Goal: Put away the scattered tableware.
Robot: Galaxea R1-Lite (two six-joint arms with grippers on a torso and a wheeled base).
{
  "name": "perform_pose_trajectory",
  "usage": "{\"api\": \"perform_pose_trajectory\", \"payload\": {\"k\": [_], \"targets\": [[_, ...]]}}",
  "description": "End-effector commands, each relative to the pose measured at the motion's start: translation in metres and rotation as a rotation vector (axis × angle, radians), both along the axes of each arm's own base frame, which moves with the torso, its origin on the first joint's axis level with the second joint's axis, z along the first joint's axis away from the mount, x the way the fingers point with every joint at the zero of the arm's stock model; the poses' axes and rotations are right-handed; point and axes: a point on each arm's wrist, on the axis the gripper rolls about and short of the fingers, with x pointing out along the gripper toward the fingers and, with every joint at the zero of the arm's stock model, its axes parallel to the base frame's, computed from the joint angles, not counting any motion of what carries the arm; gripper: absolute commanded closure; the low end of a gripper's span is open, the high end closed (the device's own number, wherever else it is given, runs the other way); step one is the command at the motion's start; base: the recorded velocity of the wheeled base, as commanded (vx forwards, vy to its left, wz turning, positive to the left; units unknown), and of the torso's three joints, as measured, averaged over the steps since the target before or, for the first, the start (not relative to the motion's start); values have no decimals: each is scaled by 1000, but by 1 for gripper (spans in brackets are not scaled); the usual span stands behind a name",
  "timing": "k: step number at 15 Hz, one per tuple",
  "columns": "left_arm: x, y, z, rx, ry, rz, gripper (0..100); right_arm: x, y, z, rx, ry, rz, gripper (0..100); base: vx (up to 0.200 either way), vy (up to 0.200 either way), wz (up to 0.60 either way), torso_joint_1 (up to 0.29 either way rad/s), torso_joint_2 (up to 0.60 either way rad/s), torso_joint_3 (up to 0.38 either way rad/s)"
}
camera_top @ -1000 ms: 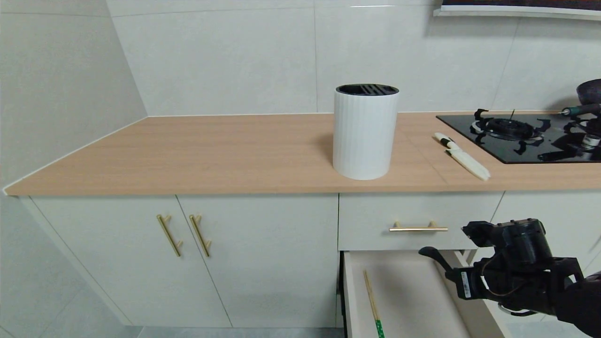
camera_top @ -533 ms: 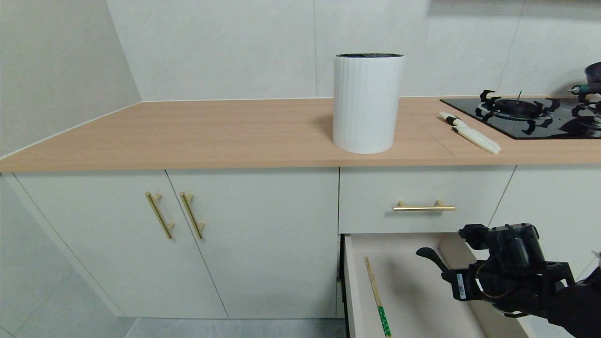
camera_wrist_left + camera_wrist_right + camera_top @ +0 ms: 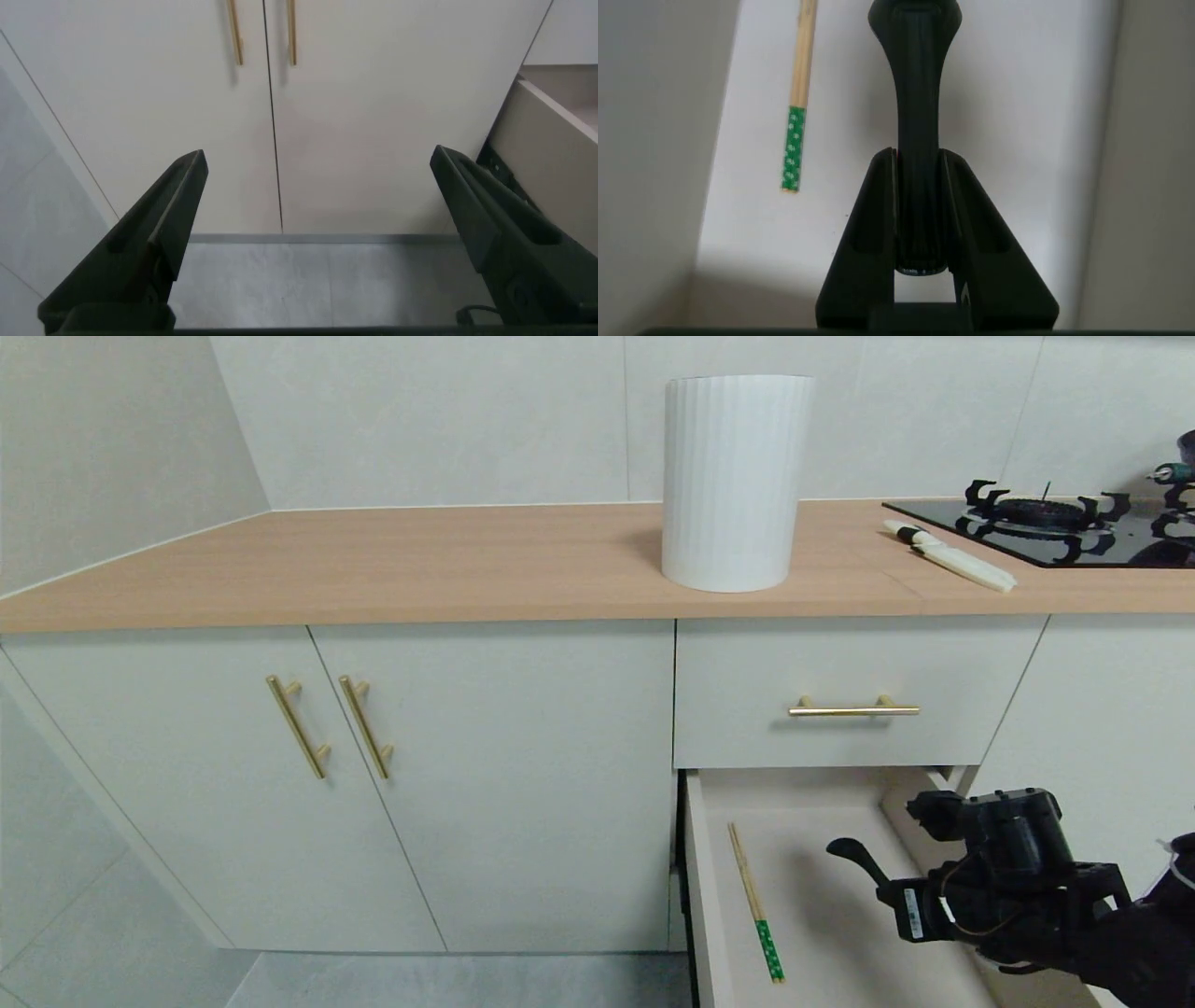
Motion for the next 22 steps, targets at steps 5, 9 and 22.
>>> {"api": "perform_pose_trajectory", "payload": {"k": [5, 9, 22], "targets": [[0, 0, 0, -1, 0, 0, 0, 5, 2, -11, 4, -14, 1, 100, 0, 0, 0, 0, 0, 0], [0, 0, 0, -1, 0, 0, 0, 20, 6, -44, 23, -88, -5, 100, 0, 0, 0, 0, 0, 0], [0, 0, 0, -1, 0, 2, 0, 41, 10, -94, -20, -13, -30, 100, 0, 0, 0, 0, 0, 0]]}}
